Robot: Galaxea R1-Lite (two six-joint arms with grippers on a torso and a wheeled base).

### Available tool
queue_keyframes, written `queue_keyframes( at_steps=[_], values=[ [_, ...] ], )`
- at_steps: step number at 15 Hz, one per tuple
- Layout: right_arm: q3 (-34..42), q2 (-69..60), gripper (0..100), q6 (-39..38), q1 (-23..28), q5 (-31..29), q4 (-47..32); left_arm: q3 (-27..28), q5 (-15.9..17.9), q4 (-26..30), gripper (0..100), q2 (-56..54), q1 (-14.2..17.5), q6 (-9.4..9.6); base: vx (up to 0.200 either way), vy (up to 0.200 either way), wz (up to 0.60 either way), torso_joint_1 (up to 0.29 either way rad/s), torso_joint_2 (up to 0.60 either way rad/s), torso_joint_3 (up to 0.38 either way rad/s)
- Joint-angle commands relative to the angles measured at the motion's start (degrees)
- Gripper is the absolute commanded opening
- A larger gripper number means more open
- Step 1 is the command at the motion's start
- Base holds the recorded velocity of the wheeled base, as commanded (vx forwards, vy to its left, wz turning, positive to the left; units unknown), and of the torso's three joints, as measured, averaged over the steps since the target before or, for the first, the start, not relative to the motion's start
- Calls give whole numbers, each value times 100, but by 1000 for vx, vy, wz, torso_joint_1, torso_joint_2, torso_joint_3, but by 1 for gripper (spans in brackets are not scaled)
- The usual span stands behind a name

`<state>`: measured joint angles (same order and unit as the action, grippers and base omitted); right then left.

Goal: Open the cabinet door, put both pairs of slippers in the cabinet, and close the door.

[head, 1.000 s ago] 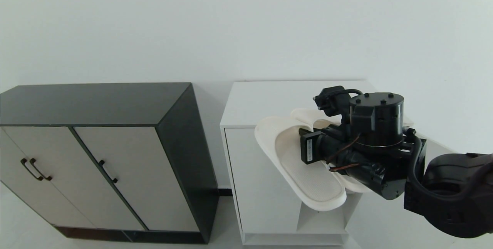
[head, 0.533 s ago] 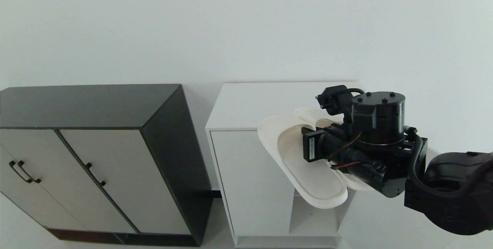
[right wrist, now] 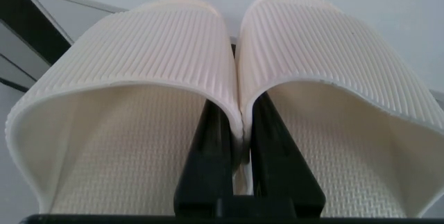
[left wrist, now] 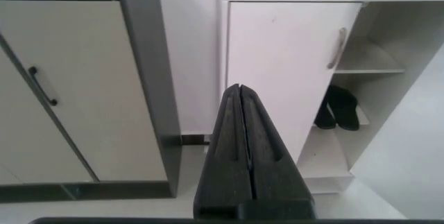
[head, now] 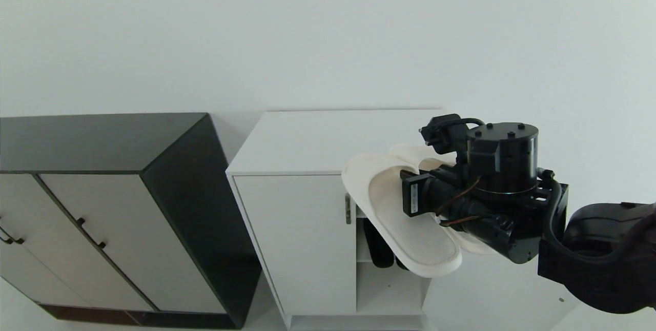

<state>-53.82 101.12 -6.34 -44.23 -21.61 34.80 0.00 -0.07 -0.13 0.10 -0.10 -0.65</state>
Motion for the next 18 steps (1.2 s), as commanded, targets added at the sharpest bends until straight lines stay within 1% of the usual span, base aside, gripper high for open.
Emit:
queue_keyframes(
  at_steps=[1, 2, 10, 12, 15, 18],
  values=[
    [12, -5, 0, 1, 2, -1, 9, 0, -1, -4, 0, 8, 1, 3, 0, -200, 0, 7, 2, -2],
    [12, -13, 0, 1, 2, -1, 0, 0, -1, -4, 0, 8, 1, 3, 0, -200, 0, 2, 7, -2],
    [65, 4, 0, 1, 2, -1, 9, 0, -1, -4, 0, 8, 1, -6, 0, 0, 0, 0, 0, 0],
    [65, 4, 0, 10, 2, -1, 176, 0, -1, -4, 0, 8, 1, -6, 0, 0, 0, 0, 0, 0],
    [249, 22, 0, 335, 2, -27, 404, 0, -1, -4, 0, 8, 1, -6, 0, 0, 0, 0, 0, 0],
    [302, 22, 0, 353, 2, -27, 431, 0, -1, -4, 0, 8, 1, -6, 0, 0, 0, 0, 0, 0]
  ],
)
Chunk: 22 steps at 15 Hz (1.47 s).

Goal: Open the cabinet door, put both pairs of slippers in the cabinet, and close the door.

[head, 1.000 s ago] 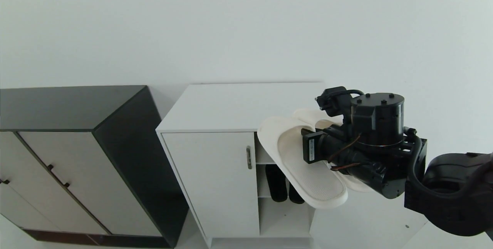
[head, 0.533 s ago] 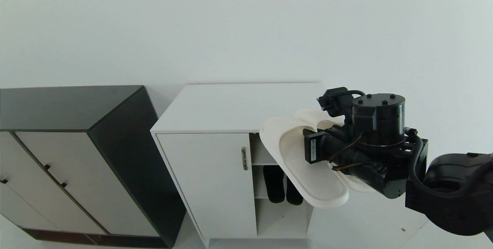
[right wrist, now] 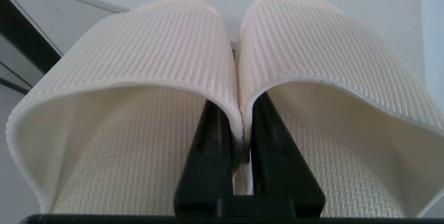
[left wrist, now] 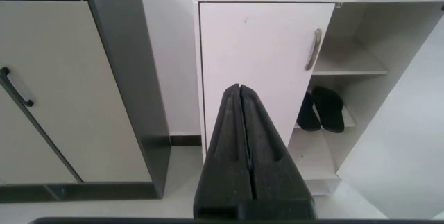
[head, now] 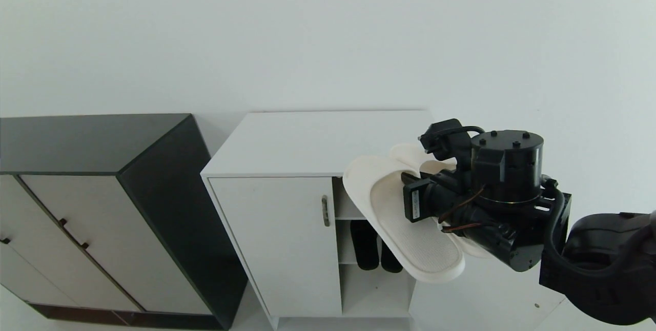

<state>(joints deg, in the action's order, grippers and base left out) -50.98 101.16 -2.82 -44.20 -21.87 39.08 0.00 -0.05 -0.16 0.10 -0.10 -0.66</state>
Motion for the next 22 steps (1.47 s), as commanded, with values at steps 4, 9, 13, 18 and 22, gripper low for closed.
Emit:
queue_keyframes(
  at_steps=[4, 9, 13, 18, 22],
  values=[
    [9, 27, 0, -8, -1, -1, 3, 0, -13, -2, 0, 8, 1, -4, 0, 0, 0, -8, 13, 9],
    [18, 27, 0, 0, -1, -1, 3, 0, -13, -2, 0, 8, 1, -4, 0, 0, 0, -190, 448, 257],
    [27, 27, 0, 0, -1, -1, 3, 0, -4, -2, 0, 8, 1, -4, 0, 0, 0, -211, 530, 308],
    [36, 27, 0, 0, -1, -1, -6, 0, -4, -2, 0, 8, 1, -4, 0, 0, 0, -194, 510, 313],
    [36, 27, 0, 0, -1, -1, -6, 0, -4, -2, 0, 8, 1, -4, 0, 0, 0, -171, 486, 321]
  ],
)
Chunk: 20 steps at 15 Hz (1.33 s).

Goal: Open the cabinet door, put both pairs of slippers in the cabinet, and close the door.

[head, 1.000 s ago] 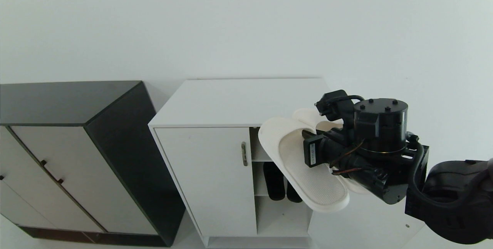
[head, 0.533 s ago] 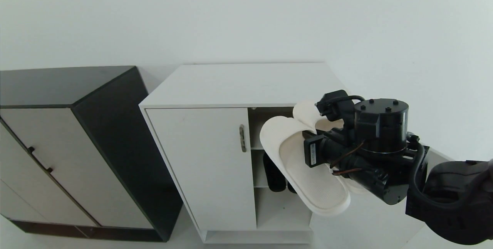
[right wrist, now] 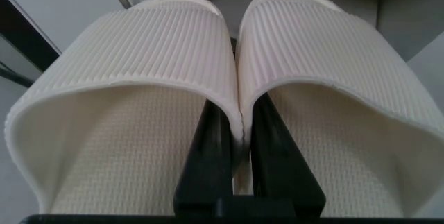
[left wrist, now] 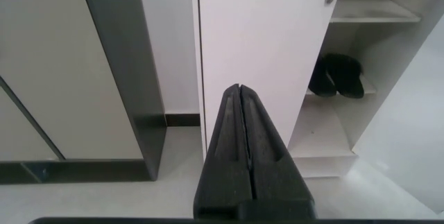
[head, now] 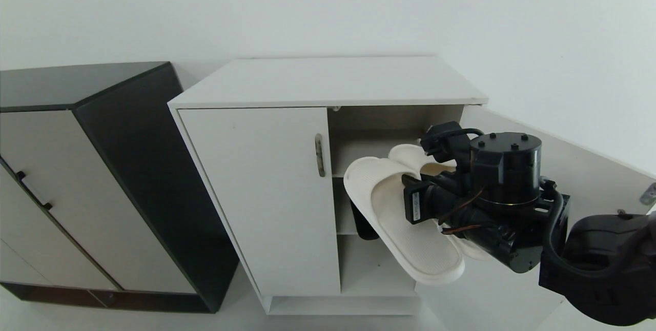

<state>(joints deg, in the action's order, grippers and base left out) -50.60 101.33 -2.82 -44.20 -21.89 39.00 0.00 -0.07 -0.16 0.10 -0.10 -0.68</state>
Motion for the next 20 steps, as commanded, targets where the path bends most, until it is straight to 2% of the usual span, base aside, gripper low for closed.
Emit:
queue_keyframes(
  at_steps=[1, 12, 18, 20],
  values=[
    [7, 10, 0, 0, -1, 1, 11, 0, -1, -2, 0, 8, 1, -2, 0, 0, 0, -149, 476, 334],
    [24, 19, 0, 9, -1, 1, 3, 0, -1, -2, 0, 8, 1, -2, 0, 0, 0, -84, 446, 360],
    [42, 89, 0, 27, -1, 1, 3, 0, -1, -2, 0, 8, 1, -2, 0, 0, 0, -1, 71, 61],
    [42, 124, 0, 264, -1, -34, 3, 0, -1, -2, 0, 8, 1, -2, 0, 0, 0, 0, 0, 0]
  ],
)
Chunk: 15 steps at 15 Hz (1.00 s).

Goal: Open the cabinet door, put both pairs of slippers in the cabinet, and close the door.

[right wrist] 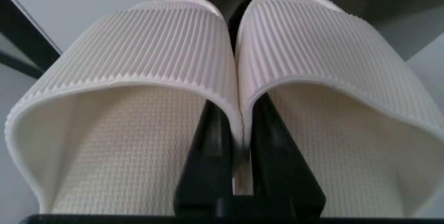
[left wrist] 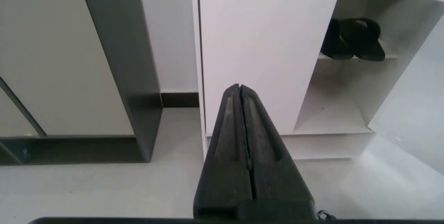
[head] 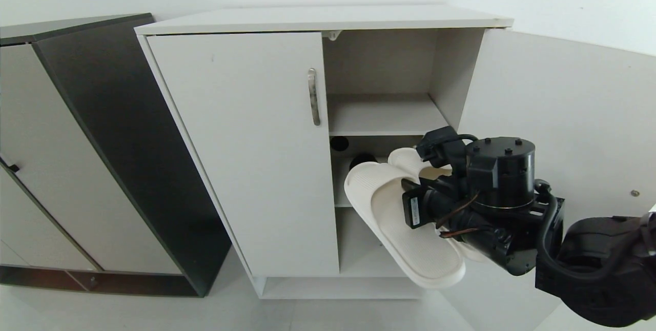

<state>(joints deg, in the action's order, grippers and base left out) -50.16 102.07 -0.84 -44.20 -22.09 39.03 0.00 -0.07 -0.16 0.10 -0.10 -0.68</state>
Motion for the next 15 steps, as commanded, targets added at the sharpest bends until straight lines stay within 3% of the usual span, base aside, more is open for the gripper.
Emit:
queue_keyframes(
  at_steps=[1, 2, 4, 5, 6, 8, 10, 15],
  values=[
    [-2, 94, 0, 110, -18, -76, 8, 0, -1, -2, 0, 8, 1, -2, 0, 0, 0, 0, 0, 0],
    [-55, 138, 0, 146, -53, -234, -10, 0, -1, -2, 0, 8, 1, -2, 0, 0, 0, 0, 0, 0],
    [-556, 384, 0, 5, -247, -1113, -414, 0, -1, -2, 0, 8, 1, -2, 0, 0, 0, 0, 0, 0],
    [-556, 384, 0, 5, -247, -1113, -414, 0, -1, -2, 0, 8, 1, -2, 0, 0, 0, 0, 0, 0],
    [-1417, 445, 0, -698, -502, -1597, -1522, 0, -1, -2, 0, 8, 1, -2, 0, 0, 0, 0, 0, 0],
    [-2147, 348, 0, -1146, -669, -2370, -2524, 0, -1, -2, 0, 8, 1, -2, 0, 0, 0, 0, 0, 0],
    [-2507, 340, 0, -1252, -827, -2722, -2576, 0, -1, -2, 0, 8, 1, 7, 0, 0, 0, 0, 0, 0],
    [-2867, 480, 0, -1199, -862, -2731, -2603, 0, -1, -2, 0, 8, 1, -2, 0, 0, 0, 0, 0, 0]
  ],
)
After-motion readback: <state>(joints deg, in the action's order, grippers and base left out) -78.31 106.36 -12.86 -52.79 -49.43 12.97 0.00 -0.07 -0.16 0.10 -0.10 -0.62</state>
